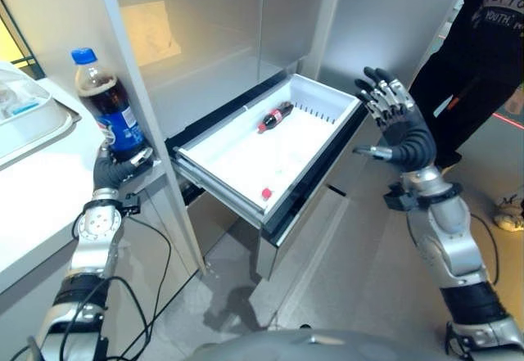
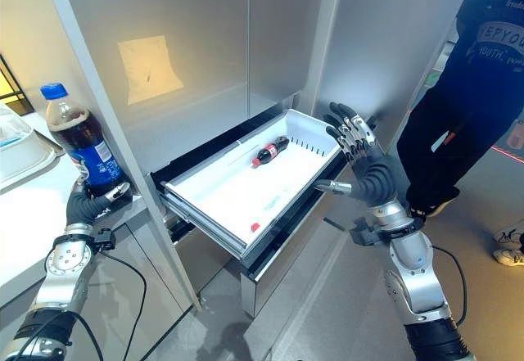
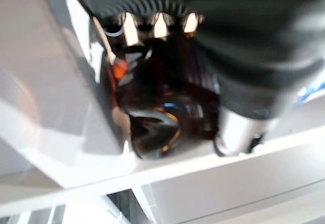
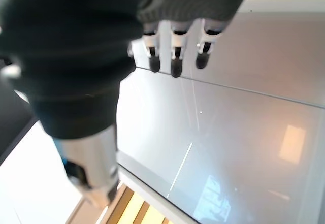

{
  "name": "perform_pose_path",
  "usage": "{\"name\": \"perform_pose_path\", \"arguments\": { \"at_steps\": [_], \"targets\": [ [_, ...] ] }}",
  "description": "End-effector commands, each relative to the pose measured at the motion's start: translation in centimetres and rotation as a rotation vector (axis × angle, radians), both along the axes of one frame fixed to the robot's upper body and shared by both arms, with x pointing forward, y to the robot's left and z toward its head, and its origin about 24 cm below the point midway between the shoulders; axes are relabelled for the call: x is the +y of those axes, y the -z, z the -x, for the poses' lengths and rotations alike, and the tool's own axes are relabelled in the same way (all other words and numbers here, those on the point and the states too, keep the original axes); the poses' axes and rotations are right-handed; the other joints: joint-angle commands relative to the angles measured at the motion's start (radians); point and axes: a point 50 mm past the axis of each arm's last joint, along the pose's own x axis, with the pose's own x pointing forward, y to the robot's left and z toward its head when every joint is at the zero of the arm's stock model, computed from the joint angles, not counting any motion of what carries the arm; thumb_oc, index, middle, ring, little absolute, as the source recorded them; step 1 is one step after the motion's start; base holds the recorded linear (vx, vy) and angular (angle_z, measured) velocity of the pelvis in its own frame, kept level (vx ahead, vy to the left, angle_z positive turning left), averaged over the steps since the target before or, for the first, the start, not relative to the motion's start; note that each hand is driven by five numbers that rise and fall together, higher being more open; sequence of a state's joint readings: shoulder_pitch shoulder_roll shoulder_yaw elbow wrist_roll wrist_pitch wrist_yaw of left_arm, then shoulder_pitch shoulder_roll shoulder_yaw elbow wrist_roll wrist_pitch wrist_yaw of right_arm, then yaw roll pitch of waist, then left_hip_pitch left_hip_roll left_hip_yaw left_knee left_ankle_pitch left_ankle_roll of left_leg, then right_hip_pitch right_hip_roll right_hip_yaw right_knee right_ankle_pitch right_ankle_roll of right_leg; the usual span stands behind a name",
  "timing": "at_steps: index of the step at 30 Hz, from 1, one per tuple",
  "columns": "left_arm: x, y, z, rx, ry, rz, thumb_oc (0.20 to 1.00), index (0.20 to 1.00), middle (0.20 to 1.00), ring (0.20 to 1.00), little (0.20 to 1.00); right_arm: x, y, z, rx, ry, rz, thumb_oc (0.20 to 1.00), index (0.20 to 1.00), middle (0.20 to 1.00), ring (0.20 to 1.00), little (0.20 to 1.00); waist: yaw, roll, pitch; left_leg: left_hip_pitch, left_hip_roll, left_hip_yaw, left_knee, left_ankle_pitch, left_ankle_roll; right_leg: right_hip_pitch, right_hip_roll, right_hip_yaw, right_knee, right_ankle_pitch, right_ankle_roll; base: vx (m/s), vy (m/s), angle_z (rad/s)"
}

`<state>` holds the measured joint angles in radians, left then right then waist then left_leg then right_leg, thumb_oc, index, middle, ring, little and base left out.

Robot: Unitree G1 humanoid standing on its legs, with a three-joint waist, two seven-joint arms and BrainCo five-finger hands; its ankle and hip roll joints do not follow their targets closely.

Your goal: Take the drinks into the refrigerator

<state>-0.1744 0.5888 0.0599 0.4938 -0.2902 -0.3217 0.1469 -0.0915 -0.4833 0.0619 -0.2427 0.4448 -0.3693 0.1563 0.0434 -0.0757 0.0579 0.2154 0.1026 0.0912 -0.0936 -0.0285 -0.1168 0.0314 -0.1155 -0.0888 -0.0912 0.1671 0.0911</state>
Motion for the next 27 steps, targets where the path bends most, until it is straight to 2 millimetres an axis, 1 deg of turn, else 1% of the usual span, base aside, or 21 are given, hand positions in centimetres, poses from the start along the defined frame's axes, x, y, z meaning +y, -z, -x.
{"name": "perform_pose_path", "arguments": {
  "at_steps": [1,6,7,8,9,10,12,13,14,15,16,17,18,20,22,24,25,26,27],
  "targets": [
    [-3.4,-2.4,-3.1,-0.125,0.11,0.043,0.2,0.2,0.2,0.2,0.2,0.4,-3.4,0.7,-0.166,-0.045,-0.035,1.0,1.0,1.0,1.0,1.0,-0.021,0.029,0.065,-0.016,-0.065,-0.043,0.006,-0.045,0.093,0.073,0.034,-0.01,0.101,-0.14,0.006,0.0,0.0,0.0],
    [-3.6,-2.1,-3.0,-0.127,0.116,0.06,0.2,0.2,0.2,0.2,0.2,0.5,-3.4,0.6,-0.164,-0.052,-0.034,1.0,1.0,1.0,1.0,1.0,-0.02,0.031,0.066,-0.016,-0.065,-0.044,0.006,-0.043,0.094,0.069,0.034,-0.012,0.111,-0.143,0.005,0.0,0.0,0.0],
    [-3.8,-2.6,-3.0,-0.155,0.129,0.061,0.2,0.2,0.2,0.2,0.2,0.5,-3.3,0.6,-0.164,-0.047,-0.036,1.0,1.0,1.0,1.0,1.0,-0.019,0.031,0.065,-0.016,-0.065,-0.045,0.006,-0.043,0.094,0.068,0.034,-0.014,0.114,-0.143,0.005,0.0,0.0,0.0],
    [-3.8,-2.6,-2.9,-0.155,0.129,0.061,0.2,0.2,0.2,0.2,0.2,0.5,-3.3,0.6,-0.164,-0.047,-0.036,1.0,1.0,1.0,1.0,1.0,-0.019,0.031,0.065,-0.016,-0.065,-0.045,0.006,-0.043,0.094,0.068,0.034,-0.014,0.114,-0.143,0.005,0.0,0.0,0.0],
    [-4.2,-3.5,-2.7,-0.199,0.161,0.064,0.2,0.2,0.2,0.2,0.2,0.4,-3.2,0.4,-0.16,-0.037,-0.029,1.0,1.0,1.0,1.0,1.0,-0.016,0.031,0.066,-0.017,-0.065,-0.047,0.006,-0.043,0.094,0.066,0.034,-0.015,0.117,-0.144,0.005,0.0,0.0,0.0],
    [-4.2,-3.4,-2.7,-0.198,0.16,0.064,0.2,0.2,0.2,0.2,0.2,0.4,-3.2,0.4,-0.16,-0.038,-0.029,1.0,1.0,1.0,1.0,1.0,-0.016,0.031,0.065,-0.017,-0.065,-0.047,0.006,-0.043,0.094,0.066,0.034,-0.015,0.117,-0.144,0.005,0.0,0.0,0.0],
    [-5.0,-4.9,-1.6,-0.297,0.238,0.105,0.2,0.2,0.2,0.2,0.2,-0.3,-3.2,0.2,-0.157,0.007,-0.022,1.0,1.0,1.0,1.0,1.0,-0.007,0.031,0.067,-0.019,-0.066,-0.051,0.006,-0.042,0.094,0.065,0.033,-0.018,0.119,-0.145,0.004,0.0,0.0,0.0],
    [-5.0,-4.9,-1.5,-0.296,0.238,0.106,0.2,0.2,0.2,0.2,0.2,-0.3,-3.1,0.1,-0.156,0.006,-0.021,1.0,1.0,1.0,1.0,1.0,-0.007,0.031,0.067,-0.019,-0.066,-0.051,0.006,-0.042,0.094,0.065,0.033,-0.018,0.119,-0.145,0.004,0.0,0.0,0.0],
    [-5.6,-6.1,-0.4,-0.375,0.31,0.142,0.2,0.2,0.2,0.2,0.2,-1.0,-2.9,-0.2,-0.141,0.053,-0.024,1.0,1.0,1.0,1.0,1.0,0.003,0.029,0.068,-0.021,-0.066,-0.056,0.006,-0.041,0.096,0.067,0.033,-0.022,0.117,-0.144,0.004,0.0,0.0,0.0],
    [-5.8,-6.1,0.0,-0.384,0.328,0.166,0.2,0.2,0.2,0.2,0.2,-1.2,-2.6,-0.5,-0.125,0.072,-0.025,1.0,1.0,1.0,1.0,1.0,0.006,0.028,0.069,-0.022,-0.066,-0.057,0.006,-0.041,0.096,0.067,0.032,-0.024,0.117,-0.143,0.003,-0.01,-0.007,0.03],
    [-5.8,-6.1,0.1,-0.383,0.328,0.167,0.2,0.2,0.2,0.2,0.2,-1.2,-2.5,-0.5,-0.124,0.072,-0.024,1.0,1.0,1.0,1.0,1.0,0.006,0.028,0.069,-0.022,-0.066,-0.057,0.006,-0.041,0.096,0.067,0.032,-0.024,0.117,-0.143,0.003,-0.01,-0.001,0.04],
    [-6.1,-6.6,0.6,-0.412,0.367,0.172,0.2,0.2,0.2,0.2,0.2,-1.6,-2.3,-0.7,-0.111,0.094,-0.019,1.0,1.0,1.0,1.0,1.0,0.01,0.027,0.069,-0.023,-0.067,-0.058,0.006,-0.041,0.096,0.067,0.031,-0.024,0.116,-0.143,0.003,0.0,0.0,0.0],
    [-6.7,-7.5,1.6,-0.456,0.441,0.201,0.2,0.2,0.2,0.2,0.2,-2.2,-2.3,-0.9,-0.103,0.131,0.008,1.0,1.0,1.0,1.0,1.0,0.02,0.025,0.071,-0.025,-0.068,-0.063,0.006,-0.041,0.097,0.068,0.03,-0.028,0.115,-0.142,0.003,0.0,-0.009,0.03],
    [-6.9,-7.6,2.1,-0.468,0.462,0.216,0.2,0.2,0.2,0.2,0.2,-2.5,-2.1,-1.1,-0.093,0.157,0.017,1.0,1.0,1.0,1.0,1.0,0.023,0.024,0.07,-0.025,-0.067,-0.065,0.006,-0.041,0.098,0.069,0.029,-0.031,0.114,-0.142,0.003,0.0,0.0,0.0],
    [-7.8,-8.4,3.0,-0.508,0.552,0.241,0.2,0.2,0.2,0.2,0.2,-3.1,-2.1,-1.4,-0.088,0.19,0.033,1.0,1.0,1.0,1.0,1.0,0.032,0.021,0.07,-0.028,-0.068,-0.07,0.006,-0.039,0.099,0.07,0.027,-0.034,0.111,-0.14,0.003,0.0,0.0,0.0],
    [-8.9,-8.8,4.1,-0.515,0.657,0.262,0.2,0.2,0.2,0.2,0.2,-3.7,-1.4,-2.1,-0.046,0.215,0.036,1.0,1.0,1.0,1.0,1.0,0.043,0.018,0.072,-0.029,-0.068,-0.076,0.006,-0.039,0.099,0.074,0.027,-0.04,0.109,-0.138,0.002,0.0,0.0,0.0],
    [-8.8,-8.8,4.1,-0.514,0.658,0.263,0.2,0.2,0.2,0.2,0.2,-3.7,-1.4,-2.1,-0.046,0.214,0.036,1.0,1.0,1.0,1.0,1.0,0.043,0.018,0.072,-0.029,-0.068,-0.076,0.006,-0.039,0.099,0.074,0.026,-0.04,0.108,-0.138,0.002,0.0,0.0,0.0],
    [-9.1,-9.3,4.5,-0.521,0.699,0.247,0.2,0.2,0.2,0.2,0.2,-3.7,-1.3,-2.4,-0.03,0.197,0.04,1.0,1.0,1.0,1.0,1.0,0.048,0.016,0.073,-0.03,-0.068,-0.077,0.006,-0.038,0.099,0.074,0.026,-0.042,0.108,-0.137,0.002,0.0,0.0,0.0],
    [-10.1,-9.8,5.1,-0.514,0.797,0.237,0.2,0.2,0.2,0.2,0.2,-3.5,-1.2,-2.6,0.003,0.136,0.04,1.0,1.0,1.0,1.0,1.0,0.054,0.013,0.076,-0.034,-0.067,-0.078,0.006,-0.036,0.097,0.074,0.025,-0.046,0.107,-0.135,0.003,0.0,0.0,0.0]
  ]
}}
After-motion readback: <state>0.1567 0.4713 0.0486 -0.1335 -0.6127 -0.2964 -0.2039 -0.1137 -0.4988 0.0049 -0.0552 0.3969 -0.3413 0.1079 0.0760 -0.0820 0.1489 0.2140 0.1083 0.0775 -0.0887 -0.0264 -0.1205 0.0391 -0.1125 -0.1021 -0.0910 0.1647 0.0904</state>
